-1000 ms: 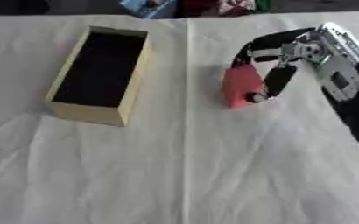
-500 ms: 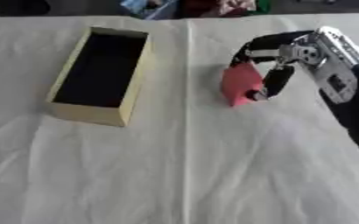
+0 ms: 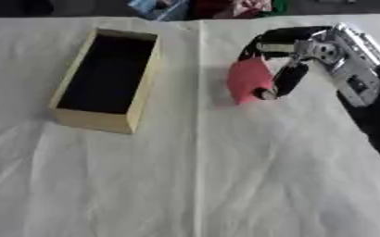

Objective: Pick up objects on the table and place them in the box.

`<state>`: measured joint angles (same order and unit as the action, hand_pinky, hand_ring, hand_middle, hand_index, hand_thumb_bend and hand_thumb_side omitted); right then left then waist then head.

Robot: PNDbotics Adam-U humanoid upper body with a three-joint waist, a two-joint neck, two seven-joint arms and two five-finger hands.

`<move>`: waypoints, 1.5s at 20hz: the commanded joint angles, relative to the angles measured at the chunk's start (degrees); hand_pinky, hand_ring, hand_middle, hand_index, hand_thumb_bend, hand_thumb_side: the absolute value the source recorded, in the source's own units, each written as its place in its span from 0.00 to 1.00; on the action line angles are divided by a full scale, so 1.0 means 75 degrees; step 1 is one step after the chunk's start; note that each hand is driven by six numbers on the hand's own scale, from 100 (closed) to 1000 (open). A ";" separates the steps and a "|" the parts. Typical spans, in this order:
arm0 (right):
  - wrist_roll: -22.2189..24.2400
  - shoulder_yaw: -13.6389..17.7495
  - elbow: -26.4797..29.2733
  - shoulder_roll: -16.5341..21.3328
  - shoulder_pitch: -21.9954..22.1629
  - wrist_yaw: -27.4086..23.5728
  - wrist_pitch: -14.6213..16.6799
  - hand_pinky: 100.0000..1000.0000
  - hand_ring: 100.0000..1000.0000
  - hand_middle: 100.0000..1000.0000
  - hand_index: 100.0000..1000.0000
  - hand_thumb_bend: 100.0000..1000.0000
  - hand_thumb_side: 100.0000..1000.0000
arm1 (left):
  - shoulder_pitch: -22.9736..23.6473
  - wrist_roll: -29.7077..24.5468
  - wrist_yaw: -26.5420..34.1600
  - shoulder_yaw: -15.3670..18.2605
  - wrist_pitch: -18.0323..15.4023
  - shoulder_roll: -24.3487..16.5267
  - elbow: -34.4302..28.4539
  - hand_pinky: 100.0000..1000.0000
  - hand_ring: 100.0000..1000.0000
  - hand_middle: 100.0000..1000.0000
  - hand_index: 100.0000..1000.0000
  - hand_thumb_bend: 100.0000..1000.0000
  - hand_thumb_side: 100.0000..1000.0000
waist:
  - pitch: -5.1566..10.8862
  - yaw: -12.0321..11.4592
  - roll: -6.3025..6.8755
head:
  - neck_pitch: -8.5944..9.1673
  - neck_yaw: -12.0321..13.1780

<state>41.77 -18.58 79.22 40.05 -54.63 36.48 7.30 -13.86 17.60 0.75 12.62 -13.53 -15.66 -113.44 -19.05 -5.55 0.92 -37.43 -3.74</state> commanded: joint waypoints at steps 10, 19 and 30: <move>0.0260 0.0087 0.0732 -0.0802 -0.1369 -0.0206 -0.0477 0.74 0.73 0.55 0.67 0.00 0.00 | -0.0085 -0.0083 0.0074 -0.0044 -0.0006 -0.0151 -0.0154 0.52 0.49 0.49 0.66 0.00 0.04 | 0.0247 -0.0107 -0.0148 | -0.0008 -0.0216; -0.0163 0.0087 -0.0411 -0.2228 -0.2067 0.0267 -0.0552 0.74 0.72 0.53 0.66 0.00 0.00 | -0.0205 -0.0189 0.0167 -0.0131 -0.0013 -0.0104 -0.0154 0.52 0.49 0.49 0.66 0.00 0.05 | 0.0161 -0.0342 -0.0191 | 0.0035 -0.0618; -0.0904 0.0221 -0.1948 -0.3154 -0.2326 0.1035 -0.0613 0.73 0.70 0.52 0.65 0.00 0.00 | -0.0389 -0.0283 0.0266 -0.0184 -0.0024 -0.0041 -0.0154 0.52 0.49 0.49 0.66 0.00 0.05 | -0.0033 -0.0583 -0.0281 | 0.0153 -0.0923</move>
<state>35.82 -17.64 65.32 16.44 -70.42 43.09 2.70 -16.13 15.67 2.52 11.19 -13.60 -15.58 -113.44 -19.62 -9.85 -0.53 -36.89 -10.37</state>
